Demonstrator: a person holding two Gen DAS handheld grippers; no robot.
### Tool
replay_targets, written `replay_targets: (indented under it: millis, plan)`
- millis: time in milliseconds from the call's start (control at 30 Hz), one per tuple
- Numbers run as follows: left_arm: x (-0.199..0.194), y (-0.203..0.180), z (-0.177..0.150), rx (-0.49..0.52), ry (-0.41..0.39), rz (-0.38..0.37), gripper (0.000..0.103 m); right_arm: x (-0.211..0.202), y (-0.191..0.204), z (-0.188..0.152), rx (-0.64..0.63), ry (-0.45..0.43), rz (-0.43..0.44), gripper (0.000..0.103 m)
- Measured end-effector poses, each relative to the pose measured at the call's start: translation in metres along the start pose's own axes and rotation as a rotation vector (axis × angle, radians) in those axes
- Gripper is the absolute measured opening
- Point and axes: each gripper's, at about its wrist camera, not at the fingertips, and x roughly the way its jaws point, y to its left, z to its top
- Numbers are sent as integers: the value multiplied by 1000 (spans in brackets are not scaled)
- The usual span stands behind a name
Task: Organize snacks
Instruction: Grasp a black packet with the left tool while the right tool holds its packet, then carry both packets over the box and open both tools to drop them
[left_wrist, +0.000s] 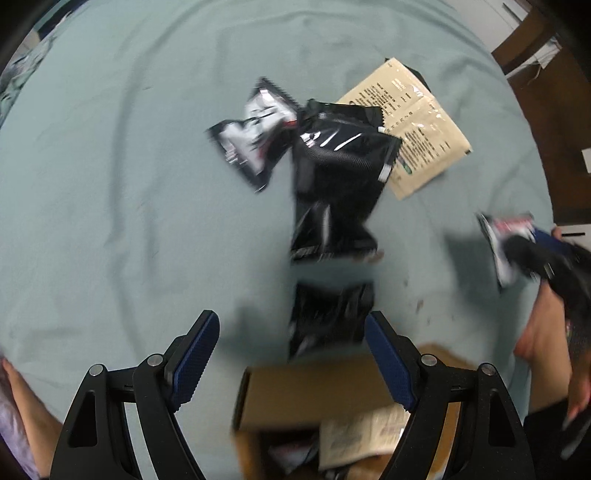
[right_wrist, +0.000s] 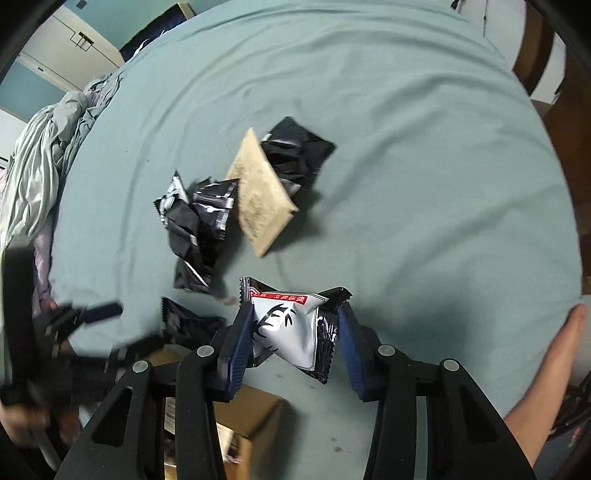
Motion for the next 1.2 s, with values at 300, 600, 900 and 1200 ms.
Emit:
replay_targets:
  millis: [300, 600, 900, 1200]
  plan:
    - [45, -21, 14, 108, 102, -20, 52, -8, -10, -12, 19, 56, 14, 43]
    - [-34, -1, -6, 80, -59, -35, 21, -60, -15, -26, 102, 31, 54, 43]
    - [-165, 10, -91, 128, -212, -148, 21, -117, 17, -52, 43, -20, 41, 43]
    - [-171, -21, -153, 267, -220, -176, 21, -124, 71, -72, -92, 24, -47, 43]
